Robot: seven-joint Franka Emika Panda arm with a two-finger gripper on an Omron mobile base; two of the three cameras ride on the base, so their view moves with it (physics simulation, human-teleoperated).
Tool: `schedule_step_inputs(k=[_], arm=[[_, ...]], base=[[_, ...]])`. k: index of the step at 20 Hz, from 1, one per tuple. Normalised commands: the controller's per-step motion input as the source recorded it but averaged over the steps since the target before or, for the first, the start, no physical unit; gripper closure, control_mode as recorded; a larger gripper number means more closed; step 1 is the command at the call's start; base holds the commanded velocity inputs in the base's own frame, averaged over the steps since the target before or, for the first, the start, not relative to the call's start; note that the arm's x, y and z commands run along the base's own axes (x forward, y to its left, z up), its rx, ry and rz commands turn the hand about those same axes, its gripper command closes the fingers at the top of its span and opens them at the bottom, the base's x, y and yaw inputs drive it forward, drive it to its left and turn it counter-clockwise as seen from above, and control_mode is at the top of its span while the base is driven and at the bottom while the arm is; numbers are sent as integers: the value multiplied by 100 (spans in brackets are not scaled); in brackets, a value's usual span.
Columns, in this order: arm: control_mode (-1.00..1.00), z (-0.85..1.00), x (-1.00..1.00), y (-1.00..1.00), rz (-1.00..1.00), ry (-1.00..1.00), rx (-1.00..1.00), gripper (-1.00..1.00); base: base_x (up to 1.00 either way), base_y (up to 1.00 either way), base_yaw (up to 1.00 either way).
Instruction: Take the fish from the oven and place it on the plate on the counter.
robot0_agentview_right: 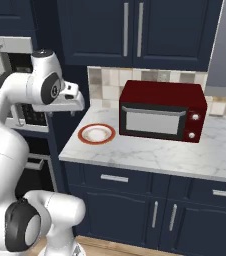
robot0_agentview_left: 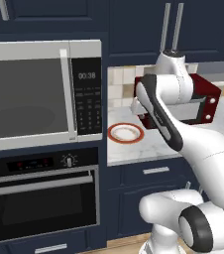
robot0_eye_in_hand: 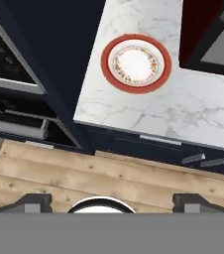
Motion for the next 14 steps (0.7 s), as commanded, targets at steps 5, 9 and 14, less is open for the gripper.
schedule_step_inputs(k=[5, 9, 14], arm=[[-100, -13, -2, 98, 45, -2, -23, -100], [-100, -41, 0, 100, 50, -1, -24, -100], [-100, -75, 9, 95, 45, 0, -18, -100]], base=[[0, 0, 0], [0, 0, 0], [0, 0, 0]])
